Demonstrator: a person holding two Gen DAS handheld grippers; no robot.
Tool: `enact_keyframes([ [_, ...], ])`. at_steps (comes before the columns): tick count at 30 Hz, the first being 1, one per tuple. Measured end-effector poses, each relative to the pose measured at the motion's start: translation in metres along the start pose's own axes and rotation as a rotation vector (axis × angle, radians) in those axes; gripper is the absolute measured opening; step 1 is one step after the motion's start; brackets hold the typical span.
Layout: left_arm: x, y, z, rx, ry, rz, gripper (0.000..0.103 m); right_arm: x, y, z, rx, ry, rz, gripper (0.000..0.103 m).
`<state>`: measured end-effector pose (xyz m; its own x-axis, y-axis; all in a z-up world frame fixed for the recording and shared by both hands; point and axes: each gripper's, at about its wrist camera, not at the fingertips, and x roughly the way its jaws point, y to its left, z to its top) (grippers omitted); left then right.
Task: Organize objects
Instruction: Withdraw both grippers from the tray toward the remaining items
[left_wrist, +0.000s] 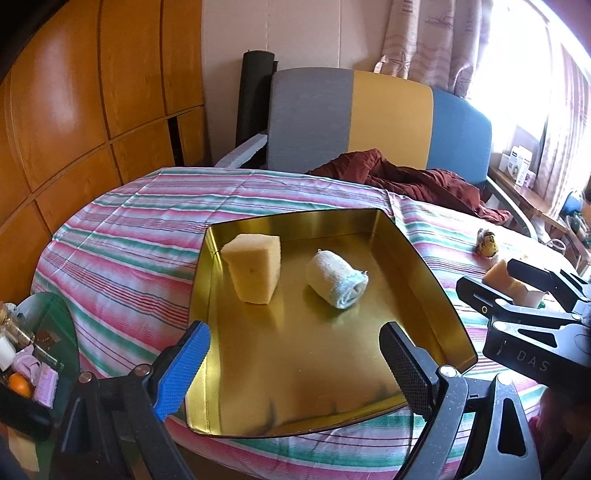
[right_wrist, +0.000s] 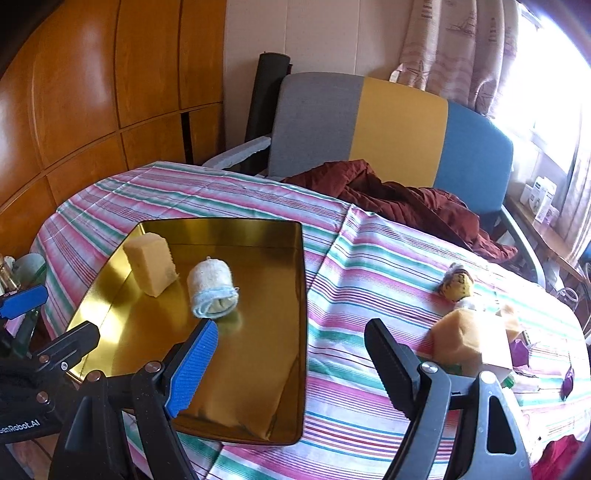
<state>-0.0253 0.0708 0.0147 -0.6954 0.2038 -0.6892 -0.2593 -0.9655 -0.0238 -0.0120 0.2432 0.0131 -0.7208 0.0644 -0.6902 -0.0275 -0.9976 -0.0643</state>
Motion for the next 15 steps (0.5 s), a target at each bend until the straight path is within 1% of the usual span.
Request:
enact_keyframes([
  [15,0.008,-0.029,0.008,0.054,0.008,-0.034,0.093,0.005,-0.035,-0.006,0.052,0.013,-0.041,0.083],
])
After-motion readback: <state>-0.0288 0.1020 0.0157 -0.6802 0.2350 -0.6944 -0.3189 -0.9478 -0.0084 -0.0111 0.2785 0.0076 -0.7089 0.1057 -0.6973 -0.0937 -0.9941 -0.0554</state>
